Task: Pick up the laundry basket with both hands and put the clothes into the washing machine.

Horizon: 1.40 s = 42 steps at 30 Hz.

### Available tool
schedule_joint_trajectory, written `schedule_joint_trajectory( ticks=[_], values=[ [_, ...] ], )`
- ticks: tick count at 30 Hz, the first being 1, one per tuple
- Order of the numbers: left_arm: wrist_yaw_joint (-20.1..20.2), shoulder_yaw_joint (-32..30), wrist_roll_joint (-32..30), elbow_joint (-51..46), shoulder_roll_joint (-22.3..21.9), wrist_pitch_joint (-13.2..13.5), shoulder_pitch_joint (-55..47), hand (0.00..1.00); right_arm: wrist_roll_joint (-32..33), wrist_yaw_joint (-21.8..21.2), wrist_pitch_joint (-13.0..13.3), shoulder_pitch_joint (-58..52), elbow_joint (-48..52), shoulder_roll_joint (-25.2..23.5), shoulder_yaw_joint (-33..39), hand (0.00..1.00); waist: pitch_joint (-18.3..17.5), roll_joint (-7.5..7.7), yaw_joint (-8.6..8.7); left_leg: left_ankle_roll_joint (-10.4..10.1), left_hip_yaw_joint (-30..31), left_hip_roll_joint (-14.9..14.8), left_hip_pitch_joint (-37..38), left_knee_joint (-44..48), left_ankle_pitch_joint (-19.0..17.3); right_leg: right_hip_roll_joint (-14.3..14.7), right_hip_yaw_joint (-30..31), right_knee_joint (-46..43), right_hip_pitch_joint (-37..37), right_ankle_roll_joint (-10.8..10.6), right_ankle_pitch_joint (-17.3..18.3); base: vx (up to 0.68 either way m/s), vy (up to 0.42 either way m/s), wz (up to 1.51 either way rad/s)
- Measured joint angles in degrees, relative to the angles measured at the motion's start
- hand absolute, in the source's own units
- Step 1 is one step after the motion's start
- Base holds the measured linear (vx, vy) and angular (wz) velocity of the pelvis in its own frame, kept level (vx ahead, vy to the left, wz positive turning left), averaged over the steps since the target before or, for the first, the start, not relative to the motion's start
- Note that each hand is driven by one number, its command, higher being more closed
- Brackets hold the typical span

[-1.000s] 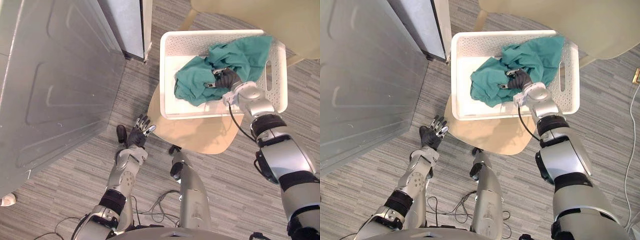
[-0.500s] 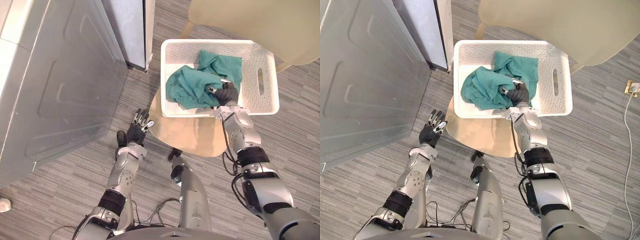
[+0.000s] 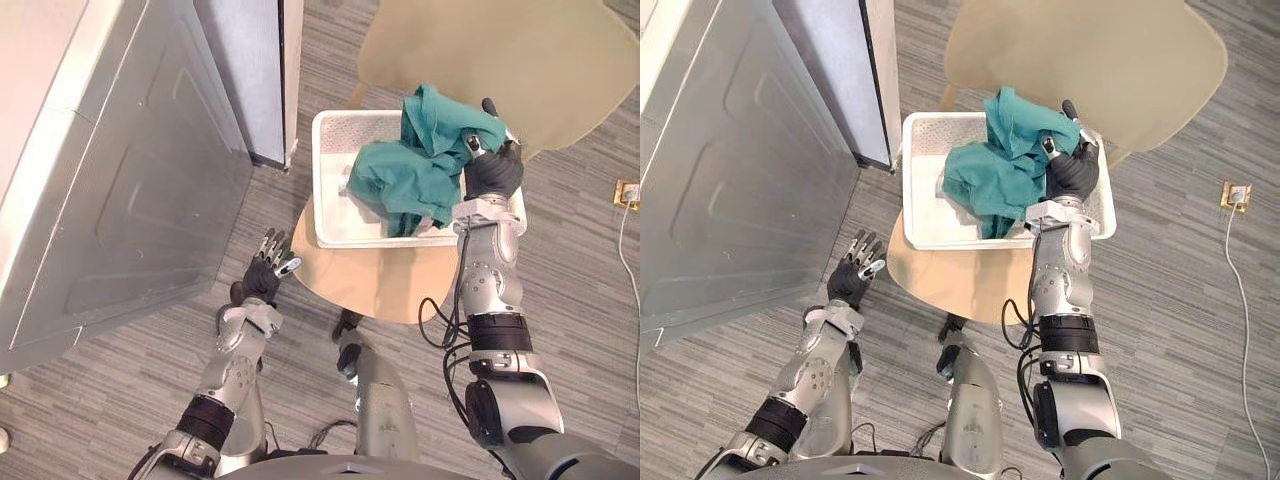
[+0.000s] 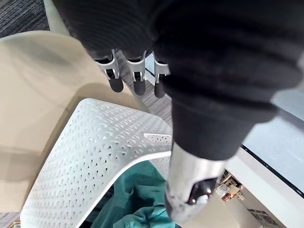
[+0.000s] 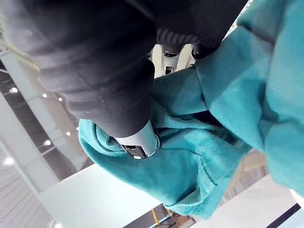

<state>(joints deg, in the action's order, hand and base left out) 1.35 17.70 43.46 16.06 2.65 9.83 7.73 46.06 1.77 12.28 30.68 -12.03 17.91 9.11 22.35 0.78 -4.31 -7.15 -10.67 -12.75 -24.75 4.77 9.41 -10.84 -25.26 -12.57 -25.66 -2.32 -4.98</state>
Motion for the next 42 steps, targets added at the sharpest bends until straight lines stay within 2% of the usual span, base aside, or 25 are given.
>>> schedule_joint_trajectory(
  ticks=[6, 12, 15, 18, 24, 27, 32, 33, 39, 40, 42],
  values=[
    [-1.2, 0.5, -5.2, -7.1, 2.1, -0.1, 0.3, 0.0, 3.4, -0.6, 0.1, -5.7, 6.3, -2.3, -3.4, 1.0, -0.7, 0.76, 1.49, 0.1, -0.2, 0.7, 5.0, -2.0, -0.3, 0.1, 0.6, 1.6, 4.5, -0.9, 0.4, 0.04, -0.011, -0.01],
    [-4.9, 0.6, -11.3, -8.7, 2.0, -0.1, 6.2, 0.0, 6.0, -3.3, -0.2, -8.3, 12.5, -3.9, -7.0, 1.0, -4.3, 1.87, 3.25, 0.1, -1.2, 1.3, 8.7, -3.5, -0.3, 0.3, 1.2, 3.9, 7.8, -1.5, -0.5, 0.07, 0.006, -0.06],
    [-6.6, 1.3, -17.0, -8.2, 1.9, -0.8, 11.1, 0.0, 6.7, -4.7, -1.2, -8.7, 15.7, -3.9, -10.6, 1.0, -6.7, 2.07, 4.01, 0.2, -2.5, 1.7, 11.7, -5.0, -0.5, 0.6, 1.9, 5.9, 10.3, -2.0, -1.2, 0.08, 0.024, -0.15],
    [-7.4, 3.3, -20.1, -3.2, 1.9, -2.1, 18.4, 0.0, 8.9, -5.8, -2.6, -8.6, 18.2, -3.8, -13.7, 1.0, -9.6, 2.09, 4.55, 0.2, -3.8, 1.9, 14.1, -6.3, -0.5, 1.1, 3.1, 8.9, 12.4, -2.3, -2.5, 0.06, 0.016, -0.18],
    [-7.6, 7.5, -20.1, 8.4, 1.9, -5.1, 27.9, 0.0, 12.8, -6.8, -4.7, -7.9, 20.8, -3.1, -18.6, 1.0, -13.6, 2.75, 6.2, 0.0, -5.4, 2.1, 18.1, -8.7, -0.5, 2.2, 4.4, 14.1, 16.4, -2.5, -4.9, 0.05, 0.012, -0.14],
    [-6.9, 9.6, -20.1, 14.8, 1.8, -6.9, 31.3, 0.0, 15.0, -6.8, -5.3, -7.4, 21.5, -2.7, -22.1, 1.0, -14.1, 2.87, 6.43, -0.2, -6.1, 2.1, 19.9, -9.1, -0.5, 2.6, 5.1, 15.2, 18.0, -2.4, -5.4, 0.03, 0.006, -0.13],
    [-5.1, 12.4, -21.5, 16.6, 1.8, -8.7, 33.3, 0.0, 17.2, -6.8, -6.5, -7.4, 22.4, -4.2, -25.1, 1.0, -15.2, 2.84, 6.67, -0.4, -6.7, 2.1, 20.0, -9.1, -0.6, 2.9, 6.0, 16.6, 18.0, -2.3, -6.4, 0.01, 0.005, -0.09],
    [-4.8, 12.8, -22.1, 16.6, 1.8, -8.8, 33.3, 1.0, 17.5, -6.8, -6.5, -7.4, 22.4, -4.7, -25.5, 1.0, -15.4, 2.89, 6.71, -0.4, -6.7, 2.1, 20.0, -9.1, -0.6, 3.0, 6.0, 16.9, 18.1, -2.2, -6.5, 0.01, 0.001, -0.06],
    [-5.3, 14.3, -22.6, 16.6, 1.8, -8.5, 33.3, 1.0, 17.7, -6.9, -6.1, -7.4, 22.4, -6.7, -27.7, 1.0, -16.6, 2.91, 7.17, -0.8, -6.8, 2.0, 21.0, -9.1, -0.9, 3.1, 6.5, 17.2, 18.9, -2.1, -6.8, 0.0, 0.008, -0.04],
    [-6.4, 14.3, -22.6, 16.6, 1.8, -8.2, 33.2, 1.0, 17.7, -6.9, -5.8, -7.4, 22.4, -6.7, -28.1, 0.0, -16.7, 2.92, 7.2, -0.9, -6.8, 2.0, 21.1, -9.1, -1.0, 3.1, 6.6, 17.2, 18.9, -2.1, -6.7, -0.01, 0.011, -0.05],
    [-7.5, 13.8, -22.4, 16.6, 1.8, -7.6, 32.9, 1.0, 17.7, -6.9, -5.7, -7.4, 22.4, -6.8, -28.6, 0.0, -16.7, 2.91, 7.19, -1.1, -6.8, 2.0, 21.2, -9.2, -1.1, 3.1, 7.0, 17.2, 18.9, -2.1, -6.7, -0.01, 0.009, -0.07]
  ],
)
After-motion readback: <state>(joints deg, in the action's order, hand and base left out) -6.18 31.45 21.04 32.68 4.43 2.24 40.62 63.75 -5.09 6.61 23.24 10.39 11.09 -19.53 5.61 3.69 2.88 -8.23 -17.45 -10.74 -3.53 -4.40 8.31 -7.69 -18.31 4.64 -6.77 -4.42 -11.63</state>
